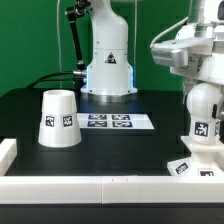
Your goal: Assemble lamp
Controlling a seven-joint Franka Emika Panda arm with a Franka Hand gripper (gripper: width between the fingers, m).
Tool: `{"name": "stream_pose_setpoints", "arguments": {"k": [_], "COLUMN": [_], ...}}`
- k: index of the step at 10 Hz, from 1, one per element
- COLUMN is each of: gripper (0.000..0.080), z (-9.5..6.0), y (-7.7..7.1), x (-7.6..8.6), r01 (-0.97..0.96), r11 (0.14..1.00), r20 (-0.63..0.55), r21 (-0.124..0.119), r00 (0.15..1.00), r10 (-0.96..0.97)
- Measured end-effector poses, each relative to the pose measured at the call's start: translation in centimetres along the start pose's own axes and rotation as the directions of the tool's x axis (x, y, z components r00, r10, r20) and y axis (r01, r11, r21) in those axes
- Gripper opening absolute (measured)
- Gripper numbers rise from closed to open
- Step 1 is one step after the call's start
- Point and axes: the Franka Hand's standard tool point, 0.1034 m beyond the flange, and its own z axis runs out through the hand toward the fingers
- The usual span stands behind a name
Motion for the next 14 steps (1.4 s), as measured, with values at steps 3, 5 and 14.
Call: {"name": "stream_pose_setpoints", "arguments": {"k": [3,5,14], "gripper": [0.0575,0.0575,0.0577], "z": [0.02,0.03,0.22], "y": [-0.01,-0.02,-0.23], "x": [-0.25,-0.32,-0.93], "r01": [-0.010,-0.049,-0.767], "r11": [1.000,0.999,0.641], "r20": [0.000,0.000,-0.009], "r21": [0.000,0.000,0.015], "r00": [1.000,0.999,0.641], "r10": [0.010,0.049,0.767]}}
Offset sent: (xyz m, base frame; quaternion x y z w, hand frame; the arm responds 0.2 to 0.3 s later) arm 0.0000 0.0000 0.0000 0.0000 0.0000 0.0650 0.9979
